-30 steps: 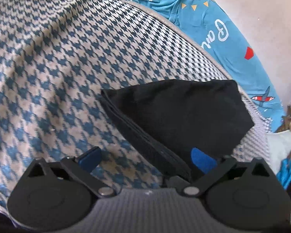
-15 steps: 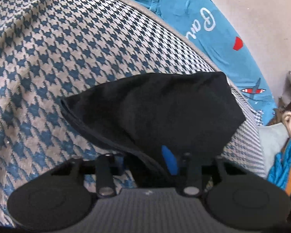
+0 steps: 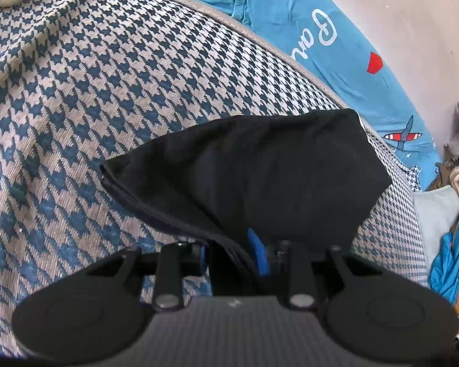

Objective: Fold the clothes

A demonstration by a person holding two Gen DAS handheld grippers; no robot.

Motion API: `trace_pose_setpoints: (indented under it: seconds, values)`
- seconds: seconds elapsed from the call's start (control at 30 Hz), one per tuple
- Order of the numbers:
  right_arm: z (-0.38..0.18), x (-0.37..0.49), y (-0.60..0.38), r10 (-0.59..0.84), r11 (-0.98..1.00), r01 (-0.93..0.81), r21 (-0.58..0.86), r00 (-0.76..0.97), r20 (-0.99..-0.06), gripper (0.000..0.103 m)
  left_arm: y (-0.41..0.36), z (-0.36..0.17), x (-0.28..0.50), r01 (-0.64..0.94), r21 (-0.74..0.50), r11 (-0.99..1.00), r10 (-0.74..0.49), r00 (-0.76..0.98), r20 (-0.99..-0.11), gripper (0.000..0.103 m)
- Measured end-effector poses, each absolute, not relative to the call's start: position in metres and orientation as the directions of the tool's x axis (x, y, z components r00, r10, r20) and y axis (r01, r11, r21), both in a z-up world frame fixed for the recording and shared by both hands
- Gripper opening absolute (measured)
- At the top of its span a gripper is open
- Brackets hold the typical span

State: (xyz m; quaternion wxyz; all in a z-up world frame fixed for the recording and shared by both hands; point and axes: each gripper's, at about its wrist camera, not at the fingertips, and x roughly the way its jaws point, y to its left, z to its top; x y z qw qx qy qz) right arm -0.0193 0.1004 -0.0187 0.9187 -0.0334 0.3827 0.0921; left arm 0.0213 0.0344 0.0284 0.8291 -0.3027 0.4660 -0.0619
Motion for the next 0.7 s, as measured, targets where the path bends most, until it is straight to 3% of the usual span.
trace_pose_setpoints:
  seconds: [0.17,0.23,0.3,0.37,0.47,0.7]
  values:
    - [-0.017,-0.018,0.095,0.144,0.983,-0.180,0.024,0.693,-0.706,0.010,0.044,0.027,0.020,-0.195,-0.578,0.793,-0.390,0.567,-0.726,0.048]
    - [-0.017,-0.018,0.095,0.147,0.983,-0.182,0.025,0.695,-0.704,0.009,0.045,0.028,0.025,-0.188,-0.578,0.794,-0.392,0.568,-0.724,0.049]
    - [-0.016,-0.018,0.093,0.152,0.983,-0.183,0.031,0.697,-0.701,0.009,0.043,0.030,0.028,-0.178,-0.551,0.815,-0.371,0.571,-0.733,0.042]
    - [-0.015,-0.019,0.091,0.162,0.982,-0.184,0.043,0.700,-0.696,0.009,0.044,0.031,0.029,-0.187,-0.539,0.821,-0.350,0.581,-0.734,0.020]
    - [-0.012,-0.018,0.089,0.184,0.980,-0.184,0.074,0.707,-0.683,0.009,0.047,0.032,0.030,-0.201,-0.544,0.814,-0.336,0.602,-0.725,0.010]
    - [-0.001,-0.012,0.101,0.235,0.971,-0.199,0.129,0.726,-0.646,0.009,0.050,0.051,0.027,-0.174,-0.451,0.875,-0.239,0.654,-0.718,0.008]
